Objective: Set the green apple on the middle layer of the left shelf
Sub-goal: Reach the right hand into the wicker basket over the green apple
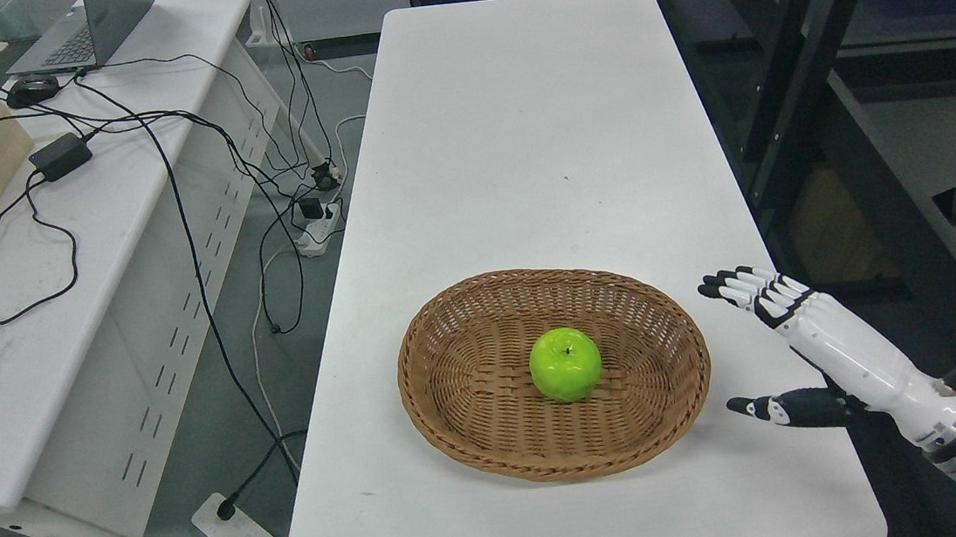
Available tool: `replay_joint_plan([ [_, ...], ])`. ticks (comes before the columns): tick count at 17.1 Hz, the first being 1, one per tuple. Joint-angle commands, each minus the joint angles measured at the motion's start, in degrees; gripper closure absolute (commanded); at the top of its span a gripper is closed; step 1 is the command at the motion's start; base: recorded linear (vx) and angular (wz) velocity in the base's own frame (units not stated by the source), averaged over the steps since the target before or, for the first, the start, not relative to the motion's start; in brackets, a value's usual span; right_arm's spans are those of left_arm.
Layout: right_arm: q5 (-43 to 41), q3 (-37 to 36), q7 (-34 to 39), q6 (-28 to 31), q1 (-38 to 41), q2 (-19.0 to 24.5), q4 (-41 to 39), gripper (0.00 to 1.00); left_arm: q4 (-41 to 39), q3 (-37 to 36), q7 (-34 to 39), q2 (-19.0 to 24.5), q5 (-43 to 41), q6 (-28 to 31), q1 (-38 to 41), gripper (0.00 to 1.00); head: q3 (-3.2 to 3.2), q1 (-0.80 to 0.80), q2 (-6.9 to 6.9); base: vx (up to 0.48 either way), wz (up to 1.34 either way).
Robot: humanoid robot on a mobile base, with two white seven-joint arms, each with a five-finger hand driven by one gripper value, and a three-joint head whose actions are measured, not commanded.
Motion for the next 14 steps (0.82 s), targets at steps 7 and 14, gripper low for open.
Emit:
replay_joint_plan([
  [7, 5.87, 14.92, 2.09, 8.37, -5.46, 10.84, 0.0, 0.0, -0.01, 0.0, -0.05, 1.0, 0.0, -0.04, -0.01, 0.0, 0.0, 0.0, 0.0, 0.0, 0.0],
  [14, 13.04, 21.95, 2.18, 7.98, -5.19, 16.12, 0.26, 0.0, -0.01, 0.0, 0.04, 1.0, 0.0, -0.04, -0.01, 0.0, 0.0, 0.0, 0.0, 0.0, 0.0],
])
